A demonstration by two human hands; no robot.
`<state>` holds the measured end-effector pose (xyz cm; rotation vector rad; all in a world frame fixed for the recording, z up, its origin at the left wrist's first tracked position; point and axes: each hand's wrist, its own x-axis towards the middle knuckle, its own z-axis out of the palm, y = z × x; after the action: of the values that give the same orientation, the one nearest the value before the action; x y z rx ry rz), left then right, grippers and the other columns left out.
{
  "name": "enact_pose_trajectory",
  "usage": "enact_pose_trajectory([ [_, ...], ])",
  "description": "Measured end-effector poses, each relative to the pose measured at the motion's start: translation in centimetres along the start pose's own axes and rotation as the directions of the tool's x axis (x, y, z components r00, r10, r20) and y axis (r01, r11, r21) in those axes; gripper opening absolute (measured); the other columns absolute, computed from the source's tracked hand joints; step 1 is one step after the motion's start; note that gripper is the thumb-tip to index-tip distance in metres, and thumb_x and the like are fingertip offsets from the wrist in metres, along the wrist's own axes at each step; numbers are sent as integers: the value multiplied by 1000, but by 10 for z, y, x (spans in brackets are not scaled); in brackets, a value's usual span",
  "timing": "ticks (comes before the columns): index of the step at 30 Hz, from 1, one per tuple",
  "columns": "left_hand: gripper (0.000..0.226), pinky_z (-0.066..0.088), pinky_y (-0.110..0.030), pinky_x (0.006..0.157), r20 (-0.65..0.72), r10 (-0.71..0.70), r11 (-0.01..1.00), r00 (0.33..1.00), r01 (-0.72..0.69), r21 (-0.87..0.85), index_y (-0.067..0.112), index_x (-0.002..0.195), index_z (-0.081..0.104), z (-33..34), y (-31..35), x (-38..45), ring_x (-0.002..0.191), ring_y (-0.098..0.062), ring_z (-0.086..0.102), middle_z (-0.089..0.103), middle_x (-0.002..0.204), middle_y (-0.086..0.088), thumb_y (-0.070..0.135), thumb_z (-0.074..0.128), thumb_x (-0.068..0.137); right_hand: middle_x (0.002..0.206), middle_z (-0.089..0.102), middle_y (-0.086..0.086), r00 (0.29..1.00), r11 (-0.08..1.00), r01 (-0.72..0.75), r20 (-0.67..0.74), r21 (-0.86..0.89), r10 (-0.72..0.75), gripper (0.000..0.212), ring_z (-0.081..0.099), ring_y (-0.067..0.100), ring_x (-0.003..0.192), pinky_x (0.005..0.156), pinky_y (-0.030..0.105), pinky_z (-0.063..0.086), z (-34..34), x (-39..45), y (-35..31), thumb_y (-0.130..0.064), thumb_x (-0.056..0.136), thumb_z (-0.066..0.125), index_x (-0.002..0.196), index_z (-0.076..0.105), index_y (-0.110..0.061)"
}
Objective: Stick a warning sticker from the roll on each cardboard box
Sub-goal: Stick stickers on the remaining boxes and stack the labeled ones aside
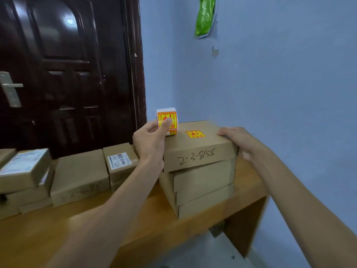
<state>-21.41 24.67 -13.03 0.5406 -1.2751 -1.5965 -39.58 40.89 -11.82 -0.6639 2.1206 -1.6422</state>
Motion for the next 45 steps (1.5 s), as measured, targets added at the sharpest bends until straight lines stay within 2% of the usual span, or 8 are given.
enact_pose_trajectory([
  [8,18,62,-23,81,-43,26,998,999,-28,-56,17,101,80,-5,-13,-11,93,-9,78,82,95,5,28,82,88,83,73,1,999,997,25,31,-74,-23,15,65,18,76,63,28,46,3,20,6,-25,95,68,83,71,-18],
  [14,18,57,-13,75,-7,35,999,999,-35,-22,19,102,80,-19,-5,-16,92,-2,76,81,94,7,29,82,87,134,68,-3,984,975,132,-93,-177,-150,43,65,13,118,95,26,48,1,18,12,-30,98,68,140,67,-21],
  [18,21,54,-9,71,69,137,985,988,-144,95,16,106,80,-59,12,-21,90,-4,76,81,95,6,28,81,89,146,60,-5,789,782,366,-277,-505,-548,44,53,14,137,108,29,39,13,-9,-7,-31,100,63,143,61,-22],
  [22,20,58,-15,73,127,181,940,975,-210,268,21,101,81,-120,27,-27,86,-8,77,81,90,9,33,83,85,140,60,-3,680,496,562,28,-662,-733,46,54,21,133,111,41,44,95,-62,-43,-42,93,57,136,65,-24],
  [26,17,62,-29,72,104,179,925,978,-203,320,19,95,82,-190,32,-41,82,-18,78,81,86,0,33,82,84,146,54,-13,603,402,766,345,-501,-720,43,52,9,134,107,39,52,203,-109,-32,-41,99,63,141,58,-34],
  [35,18,49,-37,65,-139,198,860,970,-104,500,20,75,80,-340,4,-76,66,-24,67,76,71,-5,34,85,85,143,50,-20,540,606,790,579,-96,-611,38,49,-4,133,106,30,49,345,-159,58,-41,105,61,142,55,-40],
  [39,23,50,-37,63,-149,224,788,963,-88,610,21,71,78,-380,-13,-72,70,-26,69,76,71,1,37,83,86,154,46,-14,643,637,737,527,-228,-555,46,46,3,139,114,37,47,377,-137,68,-35,105,60,149,50,-33],
  [45,21,47,-17,55,-339,100,908,936,54,415,13,77,79,-414,-45,-70,65,-13,66,77,71,-4,31,83,87,178,7,-1,716,413,697,602,-586,-353,81,13,24,163,127,53,27,422,-56,58,-41,104,59,169,12,-29],
])
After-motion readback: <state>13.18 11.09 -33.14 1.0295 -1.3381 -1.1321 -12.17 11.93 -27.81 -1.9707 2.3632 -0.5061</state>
